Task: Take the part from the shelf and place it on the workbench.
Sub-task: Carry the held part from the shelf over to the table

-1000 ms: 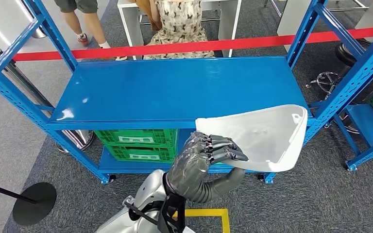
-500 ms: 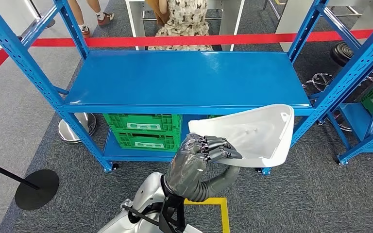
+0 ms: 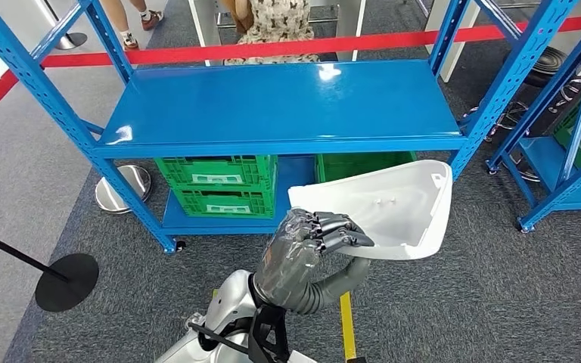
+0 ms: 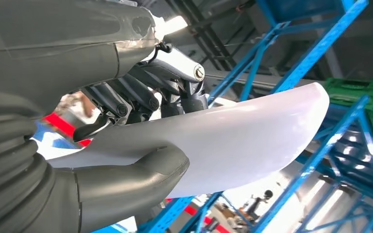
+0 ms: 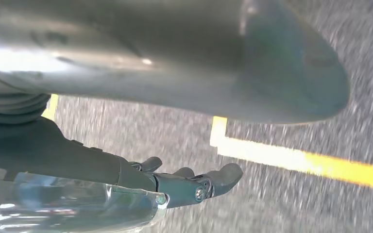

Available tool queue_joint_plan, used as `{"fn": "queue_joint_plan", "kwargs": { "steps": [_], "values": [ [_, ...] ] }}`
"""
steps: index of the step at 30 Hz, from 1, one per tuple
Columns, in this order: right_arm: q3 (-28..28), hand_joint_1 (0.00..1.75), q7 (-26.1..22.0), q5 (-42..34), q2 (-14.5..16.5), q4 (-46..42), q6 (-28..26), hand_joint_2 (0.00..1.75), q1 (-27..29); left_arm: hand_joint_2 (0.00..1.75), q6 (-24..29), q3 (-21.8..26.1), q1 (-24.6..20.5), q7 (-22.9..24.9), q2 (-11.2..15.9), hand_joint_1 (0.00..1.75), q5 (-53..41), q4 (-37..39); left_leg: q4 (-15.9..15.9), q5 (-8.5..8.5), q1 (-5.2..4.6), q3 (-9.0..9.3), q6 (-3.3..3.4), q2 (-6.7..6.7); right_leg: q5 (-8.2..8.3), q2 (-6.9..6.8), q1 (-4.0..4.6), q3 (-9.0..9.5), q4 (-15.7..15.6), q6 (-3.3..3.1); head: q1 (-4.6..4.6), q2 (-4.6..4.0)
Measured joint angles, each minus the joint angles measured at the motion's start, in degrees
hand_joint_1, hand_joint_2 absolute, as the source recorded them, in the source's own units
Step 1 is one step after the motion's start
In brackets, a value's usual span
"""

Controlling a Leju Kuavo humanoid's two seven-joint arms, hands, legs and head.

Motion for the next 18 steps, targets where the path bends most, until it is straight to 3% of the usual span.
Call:
{"fn": "queue_joint_plan", "kwargs": {
  "steps": [1,2,4,6,7,9,10,11,12,14,15,16,17,18],
  "values": [
    [0.13,0.0,-0.26,-0.02,-0.25,0.0,-0.35,0.0,0.16,1.75,-0.02,0.02,0.25,0.12,0.12,1.75,-0.22,0.0,1.22,0.51,0.05,0.56,0.03,0.0,0.63,-0.04,0.01,-0.83,0.02,0.11,-0.01,0.0],
    [0.22,0.0,-0.5,-0.22,-0.53,0.0,-0.4,0.0,0.36,1.75,-0.05,0.02,0.43,0.18,0.2,1.75,-0.38,0.0,0.34,1.89,0.08,2.14,0.14,0.0,1.24,-0.08,0.02,-1.6,0.03,0.23,0.0,0.0],
    [0.27,0.0,-1.07,-0.99,-0.98,0.0,-0.22,0.0,0.8,1.75,-0.21,-0.01,0.49,0.2,0.11,1.75,-0.44,-0.02,-6.94,4.15,0.05,8.17,0.63,-0.05,2.36,-0.06,0.05,-2.77,0.05,0.56,-0.02,0.0],
    [0.17,0.0,-1.75,-2.11,-1.28,0.0,0.41,0.0,1.22,1.75,-0.61,-0.04,0.3,0.01,-0.33,1.75,-0.01,-0.02,-14.92,3.64,-0.23,13.71,1.19,-0.17,3.39,-0.01,0.1,-3.33,-0.02,1.15,0.02,0.0],
    [0.0,0.0,-2.24,-2.85,-1.42,0.0,1.14,0.0,1.44,1.75,-0.91,-0.09,0.13,-0.21,-0.57,1.75,0.38,0.03,-16.97,3.13,-0.44,14.94,1.46,-0.25,3.94,-0.01,0.05,-3.44,-0.15,1.54,-0.03,0.0],
    [-0.61,0.0,-3.45,-4.34,-1.69,0.01,3.48,0.0,1.94,1.75,-1.42,-0.33,-0.29,-0.81,-0.98,1.75,1.22,0.42,-17.67,3.76,-0.61,14.5,2.22,-0.23,4.84,-0.03,-0.14,-3.64,-0.53,2.35,-0.11,0.0],
    [-0.95,0.0,-4.08,-4.94,-1.84,0.02,4.74,0.0,2.18,1.75,-1.59,-0.54,-0.53,-1.13,-1.2,1.75,1.64,0.73,-17.77,4.4,-0.56,13.98,2.73,-0.12,4.28,-0.01,-0.23,-4.01,-0.2,2.67,-0.14,0.0],
    [-1.28,0.0,-4.68,-5.42,-1.98,0.02,5.85,0.0,2.4,1.75,-1.73,-0.77,-0.74,-1.46,-1.45,1.75,2.04,1.06,-17.9,5.14,-0.46,13.37,3.23,0.01,2.61,0.02,-0.26,-4.63,1.07,2.92,0.05,0.0],
    [-1.61,0.0,-5.23,-5.81,-2.14,0.02,6.74,0.0,2.55,1.75,-1.87,-1.01,-0.94,-1.79,-1.71,1.75,2.45,1.38,-17.99,5.91,-0.38,12.62,3.63,0.16,-0.08,0.06,-0.28,-5.56,3.56,3.11,0.21,0.0],
    [-2.21,0.0,-6.16,-6.24,-2.47,0.02,8.03,0.0,2.66,1.75,-2.17,-1.53,-1.22,-2.39,-2.1,1.75,3.03,1.98,-17.92,7.28,-0.57,11.02,4.0,0.29,-5.5,0.1,-0.23,-7.52,10.93,3.45,0.54,0.0],
    [-2.45,0.0,-6.49,-6.35,-2.64,0.02,8.5,0.0,2.66,1.75,-2.32,-1.82,-1.3,-2.59,-2.21,1.75,3.23,2.29,-17.86,7.97,-0.67,10.12,4.03,0.38,-6.6,0.11,-0.22,-7.97,14.22,3.55,0.54,0.0],
    [-2.65,0.0,-6.74,-6.48,-2.82,0.02,8.82,0.0,2.67,1.75,-2.41,-2.1,-1.35,-2.75,-2.26,1.75,3.37,2.57,-17.78,8.62,-0.73,9.23,4.0,0.46,-6.27,0.11,-0.22,-7.62,15.94,3.57,0.54,0.0],
    [-2.85,0.0,-6.94,-6.66,-3.0,0.02,9.03,0.0,2.68,1.75,-2.49,-2.32,-1.38,-2.87,-2.29,1.75,3.49,2.75,-17.66,9.22,-0.76,8.36,3.94,0.51,-4.94,0.11,-0.22,-6.29,15.64,3.53,0.53,0.0],
    [-3.09,0.0,-7.12,-6.91,-3.15,0.02,9.14,0.0,2.69,1.75,-2.55,-2.51,-1.43,-2.96,-2.39,1.75,3.6,2.86,-17.47,9.75,-0.75,7.53,3.81,0.54,-3.3,0.11,-0.23,-3.95,13.22,3.44,0.54,0.0]
  ]
}}
